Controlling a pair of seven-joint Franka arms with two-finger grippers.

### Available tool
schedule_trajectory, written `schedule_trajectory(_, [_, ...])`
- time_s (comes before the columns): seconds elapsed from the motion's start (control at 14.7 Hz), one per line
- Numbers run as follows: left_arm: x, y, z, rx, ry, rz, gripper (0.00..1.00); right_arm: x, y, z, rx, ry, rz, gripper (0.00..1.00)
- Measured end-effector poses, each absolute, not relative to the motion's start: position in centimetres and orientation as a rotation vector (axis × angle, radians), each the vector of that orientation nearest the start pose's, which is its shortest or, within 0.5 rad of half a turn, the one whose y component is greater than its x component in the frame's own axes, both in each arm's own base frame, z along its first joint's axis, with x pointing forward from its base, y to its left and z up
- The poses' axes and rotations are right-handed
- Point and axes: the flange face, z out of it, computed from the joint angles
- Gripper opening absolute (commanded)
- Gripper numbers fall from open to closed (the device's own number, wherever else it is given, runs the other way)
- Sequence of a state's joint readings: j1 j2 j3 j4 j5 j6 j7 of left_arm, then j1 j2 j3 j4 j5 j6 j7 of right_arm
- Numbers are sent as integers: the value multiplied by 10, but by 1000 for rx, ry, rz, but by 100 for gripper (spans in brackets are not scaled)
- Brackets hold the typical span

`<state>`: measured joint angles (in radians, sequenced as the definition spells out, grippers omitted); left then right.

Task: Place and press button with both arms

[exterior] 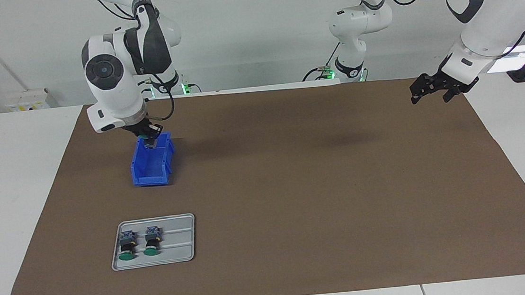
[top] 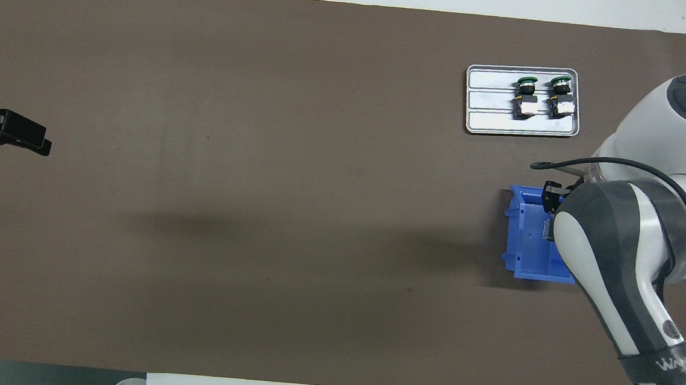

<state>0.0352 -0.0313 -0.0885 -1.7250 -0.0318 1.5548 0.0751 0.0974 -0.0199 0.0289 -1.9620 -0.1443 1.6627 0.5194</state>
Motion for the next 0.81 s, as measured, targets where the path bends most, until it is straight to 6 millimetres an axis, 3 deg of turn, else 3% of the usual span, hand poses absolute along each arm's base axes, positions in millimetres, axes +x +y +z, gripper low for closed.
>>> schedule_trajectory(0.27, [535, -33, 568, -3158, 200, 220, 100, 520, 44, 443, -3279, 593, 226, 12])
schedule_trajectory(0.81, [535, -33, 568, -3158, 200, 220, 100, 499, 44, 418, -3279, 572, 221, 12])
